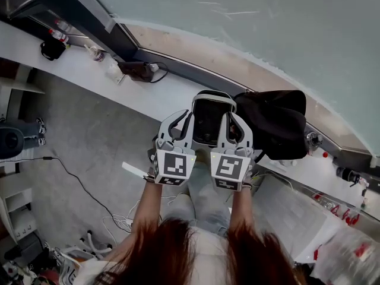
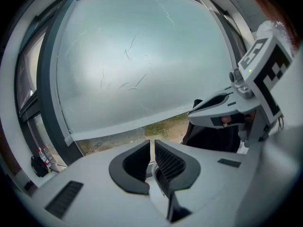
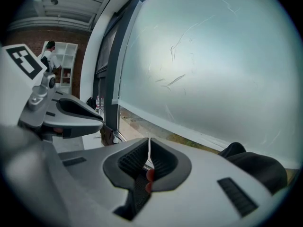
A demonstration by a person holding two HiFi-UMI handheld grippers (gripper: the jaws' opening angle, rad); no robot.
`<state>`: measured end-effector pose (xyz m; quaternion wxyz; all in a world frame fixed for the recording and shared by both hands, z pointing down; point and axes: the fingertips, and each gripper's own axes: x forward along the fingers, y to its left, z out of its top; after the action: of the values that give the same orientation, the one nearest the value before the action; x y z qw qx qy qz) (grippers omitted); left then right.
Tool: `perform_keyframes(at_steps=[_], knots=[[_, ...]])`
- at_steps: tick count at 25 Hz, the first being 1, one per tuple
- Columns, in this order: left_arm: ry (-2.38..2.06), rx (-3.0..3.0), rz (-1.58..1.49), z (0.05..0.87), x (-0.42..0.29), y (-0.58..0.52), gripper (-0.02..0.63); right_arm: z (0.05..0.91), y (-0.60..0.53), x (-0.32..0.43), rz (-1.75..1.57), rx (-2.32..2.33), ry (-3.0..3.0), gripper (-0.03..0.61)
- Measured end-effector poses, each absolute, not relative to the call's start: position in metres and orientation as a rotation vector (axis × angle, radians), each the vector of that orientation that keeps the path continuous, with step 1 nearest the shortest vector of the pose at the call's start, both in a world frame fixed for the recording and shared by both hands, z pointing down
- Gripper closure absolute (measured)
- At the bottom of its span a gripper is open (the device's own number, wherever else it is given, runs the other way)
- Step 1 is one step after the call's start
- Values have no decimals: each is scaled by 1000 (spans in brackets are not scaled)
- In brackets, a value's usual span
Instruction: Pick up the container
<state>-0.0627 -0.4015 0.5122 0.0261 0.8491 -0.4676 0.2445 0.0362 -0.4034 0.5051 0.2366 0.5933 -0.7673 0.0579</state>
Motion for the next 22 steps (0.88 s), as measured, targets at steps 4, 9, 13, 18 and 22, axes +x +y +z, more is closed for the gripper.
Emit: perform_keyframes(at_steps=[4, 9, 13, 18, 22], knots=[[-1438, 2627, 777, 528, -63, -410, 594, 526, -411, 38, 192, 1615, -2073, 551], [-1434, 2634, 787, 547, -60, -422, 594, 552, -421, 43, 222, 1596, -2041, 552], [-1425, 2628, 780, 563, -59, -429, 592, 569, -423, 42, 250, 1563, -2021, 551], [-1413, 2628, 823, 585, -57, -437, 591, 586, -430, 44, 272, 1555, -1996, 551], [-1387, 2630, 834, 598, -54, -442, 567, 598, -434, 48, 295, 1542, -1955, 551]])
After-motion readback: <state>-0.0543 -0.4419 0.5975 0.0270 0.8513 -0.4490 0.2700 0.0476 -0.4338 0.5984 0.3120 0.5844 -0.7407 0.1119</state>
